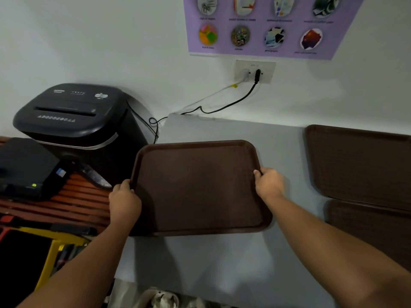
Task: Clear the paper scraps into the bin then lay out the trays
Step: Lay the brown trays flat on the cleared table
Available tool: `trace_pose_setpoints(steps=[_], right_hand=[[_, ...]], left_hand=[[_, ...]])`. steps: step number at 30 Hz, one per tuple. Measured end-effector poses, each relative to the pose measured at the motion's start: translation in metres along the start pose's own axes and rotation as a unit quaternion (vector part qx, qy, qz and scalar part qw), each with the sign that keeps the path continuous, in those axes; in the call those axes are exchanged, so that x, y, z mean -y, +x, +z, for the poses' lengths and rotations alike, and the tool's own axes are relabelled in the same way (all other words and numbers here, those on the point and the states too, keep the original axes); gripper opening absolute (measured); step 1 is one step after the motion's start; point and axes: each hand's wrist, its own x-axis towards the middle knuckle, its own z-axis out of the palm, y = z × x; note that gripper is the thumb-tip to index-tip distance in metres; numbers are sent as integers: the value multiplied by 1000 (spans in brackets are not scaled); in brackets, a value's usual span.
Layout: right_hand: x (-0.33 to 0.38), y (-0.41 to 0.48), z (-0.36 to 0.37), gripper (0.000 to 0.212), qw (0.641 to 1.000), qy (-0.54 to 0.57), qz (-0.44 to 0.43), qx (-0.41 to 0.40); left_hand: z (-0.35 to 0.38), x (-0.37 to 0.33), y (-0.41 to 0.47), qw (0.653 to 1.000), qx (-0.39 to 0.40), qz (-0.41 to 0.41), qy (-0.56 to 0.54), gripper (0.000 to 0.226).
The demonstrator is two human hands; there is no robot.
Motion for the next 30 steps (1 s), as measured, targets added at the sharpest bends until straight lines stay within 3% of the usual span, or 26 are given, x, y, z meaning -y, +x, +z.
trace_pose_setpoints(steps=[3,11,15,20,25,30], right_hand=[[1,-7,7,30,999,-31,-23,-13],[-2,-12,13,30,999,-1,-29,43],[-5,-12,5,32,997,28,-32,57],[-14,-26,-17,58,996,29,-81,32],[-42,-44,-56,43,978,48,-200,-14],[-109,-82,-103,33,973,89,-214,-21]], left_hand=[[4,0,3,999,14,14,39,38],[2,2,2,999,25,-13,33,28],[-4,-27,-6,997,-15,-29,67,49],[-6,-83,-39,998,-31,48,24,51],[0,-152,-98,989,-33,128,-63,45],[32,-219,-176,976,8,184,-112,37]])
